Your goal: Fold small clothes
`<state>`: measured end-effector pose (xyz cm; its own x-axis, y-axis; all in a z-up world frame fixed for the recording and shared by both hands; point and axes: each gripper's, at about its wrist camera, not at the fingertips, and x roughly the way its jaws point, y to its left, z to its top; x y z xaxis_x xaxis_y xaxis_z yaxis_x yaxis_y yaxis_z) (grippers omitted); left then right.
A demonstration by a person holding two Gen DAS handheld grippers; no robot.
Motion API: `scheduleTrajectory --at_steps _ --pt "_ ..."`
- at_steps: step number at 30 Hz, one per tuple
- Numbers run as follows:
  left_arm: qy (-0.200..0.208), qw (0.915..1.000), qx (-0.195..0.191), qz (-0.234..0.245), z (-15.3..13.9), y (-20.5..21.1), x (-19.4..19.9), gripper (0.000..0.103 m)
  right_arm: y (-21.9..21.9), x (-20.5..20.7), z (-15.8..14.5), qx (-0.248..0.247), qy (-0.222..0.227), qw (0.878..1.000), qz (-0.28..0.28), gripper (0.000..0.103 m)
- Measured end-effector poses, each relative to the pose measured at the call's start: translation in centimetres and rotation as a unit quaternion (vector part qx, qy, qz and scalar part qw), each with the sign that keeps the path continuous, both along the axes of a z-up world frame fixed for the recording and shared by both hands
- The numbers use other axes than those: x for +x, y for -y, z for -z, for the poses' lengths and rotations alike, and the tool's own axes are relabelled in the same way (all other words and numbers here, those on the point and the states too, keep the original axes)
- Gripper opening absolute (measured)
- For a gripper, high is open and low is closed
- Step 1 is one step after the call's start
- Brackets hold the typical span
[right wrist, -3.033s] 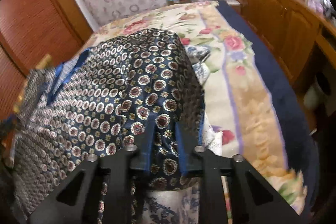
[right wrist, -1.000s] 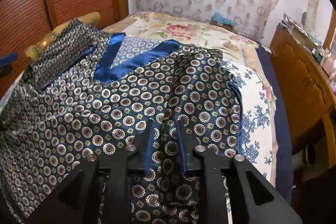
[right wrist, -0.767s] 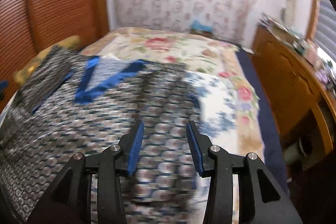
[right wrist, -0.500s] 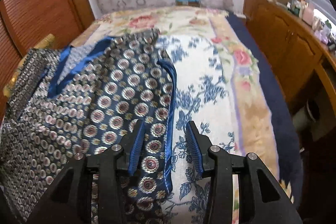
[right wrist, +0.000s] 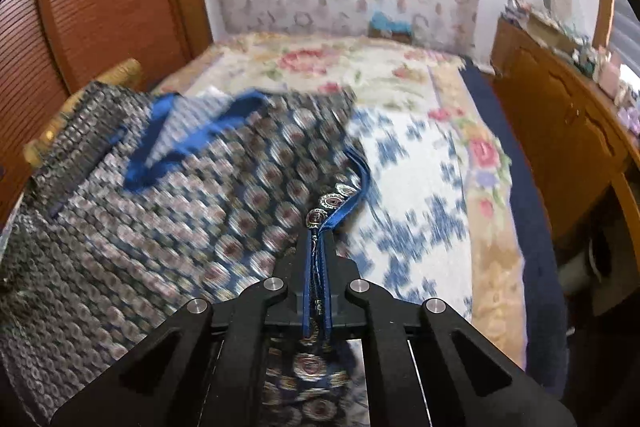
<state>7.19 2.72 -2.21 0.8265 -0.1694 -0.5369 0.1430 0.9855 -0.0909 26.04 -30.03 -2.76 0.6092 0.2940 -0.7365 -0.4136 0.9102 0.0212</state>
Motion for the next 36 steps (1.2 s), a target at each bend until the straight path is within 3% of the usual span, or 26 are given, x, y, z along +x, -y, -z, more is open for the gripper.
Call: scheduleTrajectory --at_steps 6,11,16,19,30,33,36 --pt "0.006 0.9998 -0.002 -0.018 -0.4 -1.9 0.0 0.069 -5.5 -1.2 -2.2 0.028 0.008 0.997 -0.072 0.001" --pt "0.012 0.9994 0.002 -0.032 -0.8 -3.2 0.3 0.069 -9.3 -2.3 -1.4 0.048 -0.016 0.992 -0.120 0.002" --pt "0.004 0.9996 0.002 -0.027 -1.0 -3.9 1.2 0.069 -8.7 -1.5 -1.3 0.040 -0.008 0.994 -0.102 0.033" --pt "0.007 0.9995 0.012 -0.029 -1.0 -4.2 1.8 0.069 -6.9 0.1 -1.3 0.024 0.005 0.997 -0.071 0.039" --pt "-0.011 0.9988 0.020 -0.043 -0.9 -5.9 5.2 0.069 -6.8 8.2 4.2 -0.068 -0.053 0.996 -0.034 0.038" --pt "-0.017 0.9986 0.020 -0.046 -1.0 -6.2 6.2 0.069 -6.8 9.3 4.6 -0.069 -0.060 0.995 -0.029 0.030" --pt "-0.022 0.9984 0.021 -0.047 -1.3 -6.3 7.2 0.069 -6.6 9.6 4.7 -0.060 -0.061 0.996 -0.037 0.007"
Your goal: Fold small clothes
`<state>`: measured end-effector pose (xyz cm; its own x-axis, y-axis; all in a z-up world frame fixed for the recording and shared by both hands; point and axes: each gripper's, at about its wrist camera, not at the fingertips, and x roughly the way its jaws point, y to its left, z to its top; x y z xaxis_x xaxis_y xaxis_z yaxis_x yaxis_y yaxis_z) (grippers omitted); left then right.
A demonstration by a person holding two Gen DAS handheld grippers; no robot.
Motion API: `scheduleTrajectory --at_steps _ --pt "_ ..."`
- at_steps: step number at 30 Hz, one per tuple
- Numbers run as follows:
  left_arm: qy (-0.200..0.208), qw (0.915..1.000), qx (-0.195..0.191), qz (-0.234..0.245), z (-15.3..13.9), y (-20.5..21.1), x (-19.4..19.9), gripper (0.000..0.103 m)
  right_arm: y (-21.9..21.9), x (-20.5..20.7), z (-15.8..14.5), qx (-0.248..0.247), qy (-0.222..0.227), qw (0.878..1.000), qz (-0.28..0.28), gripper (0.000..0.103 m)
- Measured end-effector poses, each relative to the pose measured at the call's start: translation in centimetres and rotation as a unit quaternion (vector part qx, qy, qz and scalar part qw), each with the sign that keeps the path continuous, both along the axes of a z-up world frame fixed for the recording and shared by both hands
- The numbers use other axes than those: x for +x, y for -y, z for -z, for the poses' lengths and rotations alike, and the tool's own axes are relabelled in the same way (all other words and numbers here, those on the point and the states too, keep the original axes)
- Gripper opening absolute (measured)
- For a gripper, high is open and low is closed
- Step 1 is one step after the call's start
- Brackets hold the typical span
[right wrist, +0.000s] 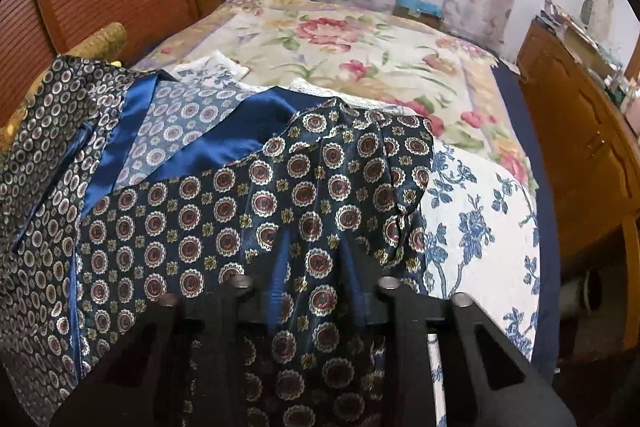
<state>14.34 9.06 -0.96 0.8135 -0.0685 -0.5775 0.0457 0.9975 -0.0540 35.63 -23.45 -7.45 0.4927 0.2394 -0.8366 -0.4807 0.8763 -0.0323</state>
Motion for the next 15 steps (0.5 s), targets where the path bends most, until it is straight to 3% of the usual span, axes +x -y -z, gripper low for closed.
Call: scheduleTrajectory --at_steps 2,5,10,15 --pt "0.000 1.0000 0.000 0.001 -0.2 -0.1 0.7 0.069 0.3 0.1 0.0 0.023 -0.010 1.000 -0.002 0.001" --pt "-0.004 1.0000 0.004 -0.001 -0.5 -0.3 2.3 0.069 0.4 -0.1 -0.4 0.020 0.003 1.000 -0.001 0.000" --pt "-0.013 0.9998 0.009 -0.008 -0.6 -1.0 4.5 0.069 3.2 -0.2 -4.1 0.034 0.051 0.998 0.020 0.000" --pt "-0.026 0.9994 0.014 -0.018 0.0 -2.3 6.8 0.069 8.2 2.1 -6.2 0.006 0.065 0.996 0.067 0.000"
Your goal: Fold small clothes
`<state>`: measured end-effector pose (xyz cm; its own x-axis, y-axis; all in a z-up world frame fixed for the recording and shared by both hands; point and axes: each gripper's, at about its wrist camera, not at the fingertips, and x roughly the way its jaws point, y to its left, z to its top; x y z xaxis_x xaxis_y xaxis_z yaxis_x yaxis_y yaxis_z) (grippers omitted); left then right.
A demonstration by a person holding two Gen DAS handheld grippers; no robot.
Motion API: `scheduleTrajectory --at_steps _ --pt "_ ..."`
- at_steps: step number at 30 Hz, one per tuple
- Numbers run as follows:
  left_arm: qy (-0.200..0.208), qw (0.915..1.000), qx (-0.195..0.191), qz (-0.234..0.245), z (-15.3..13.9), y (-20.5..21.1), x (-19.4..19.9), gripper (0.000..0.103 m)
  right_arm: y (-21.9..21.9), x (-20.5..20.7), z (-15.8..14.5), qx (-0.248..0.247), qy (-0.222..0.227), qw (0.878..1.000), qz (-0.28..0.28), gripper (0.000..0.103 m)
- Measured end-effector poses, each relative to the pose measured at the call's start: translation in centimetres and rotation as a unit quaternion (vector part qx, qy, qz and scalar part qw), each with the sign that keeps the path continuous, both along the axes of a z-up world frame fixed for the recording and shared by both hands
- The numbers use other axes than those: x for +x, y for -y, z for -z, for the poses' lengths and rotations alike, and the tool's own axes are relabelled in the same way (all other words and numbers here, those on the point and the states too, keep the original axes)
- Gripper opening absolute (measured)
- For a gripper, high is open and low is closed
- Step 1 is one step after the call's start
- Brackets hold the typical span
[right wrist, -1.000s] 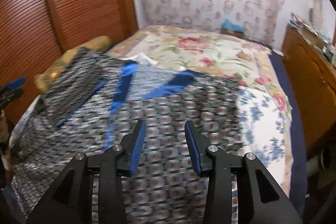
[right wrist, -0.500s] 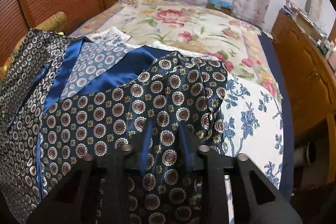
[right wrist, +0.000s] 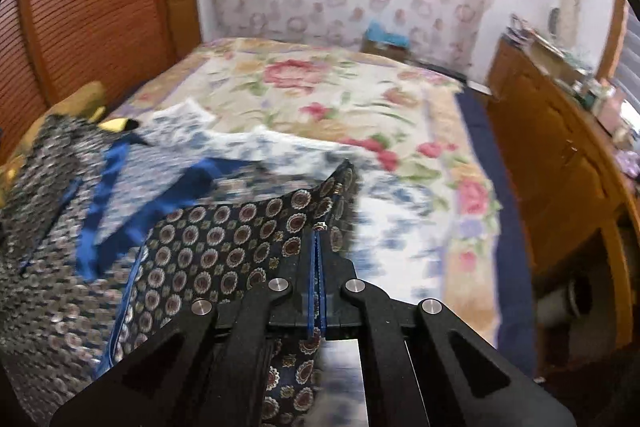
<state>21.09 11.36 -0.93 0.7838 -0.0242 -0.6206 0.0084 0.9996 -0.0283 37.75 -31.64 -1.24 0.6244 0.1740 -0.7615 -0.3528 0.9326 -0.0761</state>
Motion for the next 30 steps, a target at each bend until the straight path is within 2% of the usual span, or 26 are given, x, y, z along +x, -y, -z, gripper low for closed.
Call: scheduleTrajectory --at_steps 6,7,11,13,16,19,28,30 --pt "-0.017 0.9998 -0.008 0.005 0.7 -1.3 2.1 0.069 4.2 2.3 2.0 -0.006 -0.027 0.999 0.035 0.002" --pt "-0.021 0.9997 -0.008 0.005 0.8 -1.4 2.4 0.069 4.6 2.6 2.2 -0.002 -0.032 0.999 0.044 0.012" --pt "-0.032 0.9993 -0.013 0.013 0.9 -1.7 3.5 0.069 6.1 3.6 3.1 0.047 -0.046 0.996 0.054 0.024" --pt "-0.036 0.9992 -0.011 0.014 1.1 -1.9 4.1 0.068 6.2 4.0 3.2 0.060 -0.047 0.995 0.057 0.033" --pt "-0.048 0.9986 -0.016 0.018 1.4 -1.9 4.8 0.066 6.1 4.1 3.1 0.075 -0.044 0.995 0.053 0.040" --pt "-0.059 0.9978 -0.018 0.023 1.8 -1.8 5.5 0.066 5.6 4.3 3.2 0.071 -0.047 0.995 0.047 0.043" --pt "-0.084 0.9954 -0.016 0.044 2.6 -0.8 8.3 0.059 4.2 4.9 5.1 0.058 -0.075 0.995 0.032 0.044" --pt "-0.091 0.9947 -0.012 0.046 3.0 -0.6 8.8 0.058 4.2 4.9 5.2 0.056 -0.070 0.995 0.032 0.044"
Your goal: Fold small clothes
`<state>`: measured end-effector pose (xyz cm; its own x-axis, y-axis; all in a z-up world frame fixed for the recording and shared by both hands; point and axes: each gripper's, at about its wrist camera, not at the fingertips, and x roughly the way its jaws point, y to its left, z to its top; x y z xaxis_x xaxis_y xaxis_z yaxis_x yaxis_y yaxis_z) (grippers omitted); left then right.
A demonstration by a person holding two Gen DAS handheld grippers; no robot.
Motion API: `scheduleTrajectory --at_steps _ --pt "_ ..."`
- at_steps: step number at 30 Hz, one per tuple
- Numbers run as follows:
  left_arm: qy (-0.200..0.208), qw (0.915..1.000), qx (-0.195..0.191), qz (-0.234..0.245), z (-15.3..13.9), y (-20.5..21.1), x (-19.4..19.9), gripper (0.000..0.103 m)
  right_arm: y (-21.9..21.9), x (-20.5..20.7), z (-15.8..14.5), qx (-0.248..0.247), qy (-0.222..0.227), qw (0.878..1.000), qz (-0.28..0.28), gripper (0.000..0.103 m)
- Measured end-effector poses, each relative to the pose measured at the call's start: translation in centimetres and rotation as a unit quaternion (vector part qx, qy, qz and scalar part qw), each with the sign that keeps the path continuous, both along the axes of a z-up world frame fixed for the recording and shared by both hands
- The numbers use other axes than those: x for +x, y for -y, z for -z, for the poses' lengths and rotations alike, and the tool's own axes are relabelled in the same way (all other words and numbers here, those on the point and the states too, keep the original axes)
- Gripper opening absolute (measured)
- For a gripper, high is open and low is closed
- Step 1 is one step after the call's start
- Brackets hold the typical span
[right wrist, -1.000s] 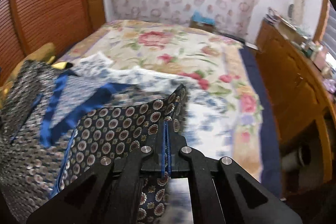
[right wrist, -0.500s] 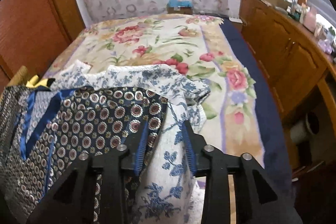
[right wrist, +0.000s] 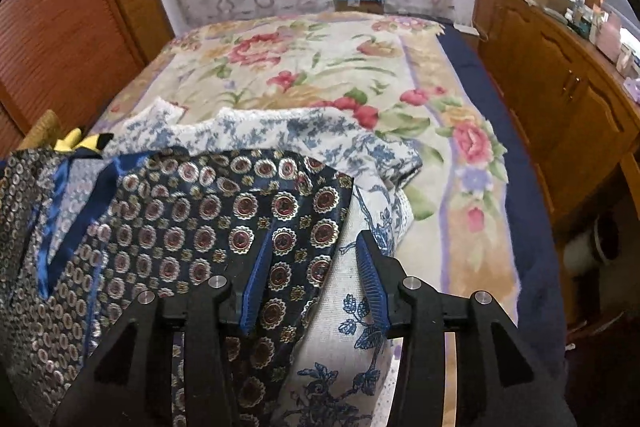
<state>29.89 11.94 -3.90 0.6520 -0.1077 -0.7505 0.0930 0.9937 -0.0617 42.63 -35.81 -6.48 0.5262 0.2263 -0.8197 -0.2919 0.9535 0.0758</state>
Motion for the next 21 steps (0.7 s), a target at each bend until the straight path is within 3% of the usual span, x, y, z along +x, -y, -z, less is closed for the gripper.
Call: scheduleTrajectory --at_steps 10,11,13,15,17,19,21 --pt "-0.012 0.9999 0.003 0.011 1.3 0.4 0.7 0.055 -0.4 -0.4 0.3 -0.015 0.016 1.000 0.000 0.045" --pt "-0.011 0.9998 0.002 0.014 1.3 0.5 0.7 0.050 -0.4 -0.4 0.2 -0.015 0.015 1.000 0.001 0.045" --pt "-0.016 0.9996 -0.008 0.020 1.3 0.5 0.9 0.028 -0.4 -0.3 0.2 -0.019 0.012 1.000 0.001 0.045" --pt "-0.020 0.9993 -0.015 0.027 1.2 0.6 0.9 0.013 -0.7 0.0 0.2 -0.033 0.006 0.999 0.000 0.043" --pt "-0.019 0.9991 -0.017 0.033 1.1 0.9 0.6 0.003 -1.2 0.2 0.0 -0.029 -0.004 1.000 -0.008 0.030" --pt "-0.013 0.9989 -0.024 0.037 0.6 1.2 -0.1 0.001 -2.0 0.0 -0.1 -0.031 -0.009 0.999 -0.023 0.007" --pt "0.000 0.9985 -0.034 0.043 -0.2 1.6 -1.1 0.000 -2.7 -0.6 -0.5 -0.029 -0.004 0.999 -0.041 0.002"
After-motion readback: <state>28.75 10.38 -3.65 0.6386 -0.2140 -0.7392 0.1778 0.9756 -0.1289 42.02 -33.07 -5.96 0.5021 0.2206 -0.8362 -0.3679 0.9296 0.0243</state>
